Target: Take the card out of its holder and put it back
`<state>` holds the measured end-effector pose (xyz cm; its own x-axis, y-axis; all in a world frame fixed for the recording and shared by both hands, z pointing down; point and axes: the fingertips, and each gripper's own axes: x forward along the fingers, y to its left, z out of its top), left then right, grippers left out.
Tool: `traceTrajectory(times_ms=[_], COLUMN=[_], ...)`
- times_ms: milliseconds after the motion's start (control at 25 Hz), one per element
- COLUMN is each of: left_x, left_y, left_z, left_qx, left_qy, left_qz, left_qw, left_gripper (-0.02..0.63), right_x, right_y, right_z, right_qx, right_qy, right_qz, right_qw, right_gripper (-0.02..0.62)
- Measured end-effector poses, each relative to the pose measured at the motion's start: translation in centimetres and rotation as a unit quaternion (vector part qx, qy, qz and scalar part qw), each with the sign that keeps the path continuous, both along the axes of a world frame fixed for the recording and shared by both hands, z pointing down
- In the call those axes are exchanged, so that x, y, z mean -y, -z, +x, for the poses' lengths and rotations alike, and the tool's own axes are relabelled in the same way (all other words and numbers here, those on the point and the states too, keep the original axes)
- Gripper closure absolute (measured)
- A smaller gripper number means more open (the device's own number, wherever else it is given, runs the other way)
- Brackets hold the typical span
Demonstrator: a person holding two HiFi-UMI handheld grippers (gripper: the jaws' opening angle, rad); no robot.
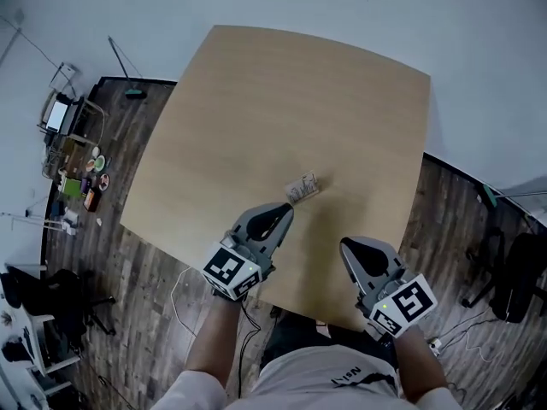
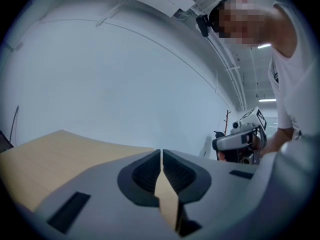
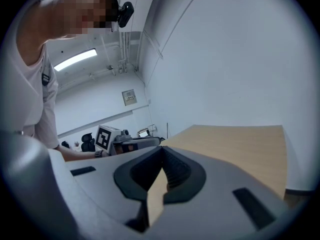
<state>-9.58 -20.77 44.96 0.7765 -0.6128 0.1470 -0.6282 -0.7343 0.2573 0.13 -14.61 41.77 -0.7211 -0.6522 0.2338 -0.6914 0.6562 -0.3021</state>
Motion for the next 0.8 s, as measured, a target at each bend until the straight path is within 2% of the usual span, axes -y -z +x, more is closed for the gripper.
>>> traceTrajectory(times_ms=[360,520,800], left_x=[-7.6,-10.4,-15.1], left_y=[8.1,10.4,14.2], left_z=[3.3,4.3,7.3], left_qx=[-0.017,-0.03,-0.025], left_qy=[0.051,0.087,0.118], left_qz=[0.0,-0.015,-0.008], left_qw=[0.9986,0.9957,0.9926], left_gripper=[0.586,0.591,0.591], right_x=[-3.1,-5.0,-8.3], right_y=[5.7,8.4,11.6], right_z=[1.6,2.3,3.6], right_qx=[0.005,0.017,0.037], right_qy=[0.022,0.032,0.056], right_qz=[0.039,0.057,0.064], right_qw=[0.999,0.998,0.996], right_gripper=[0.583,0.583,0.583])
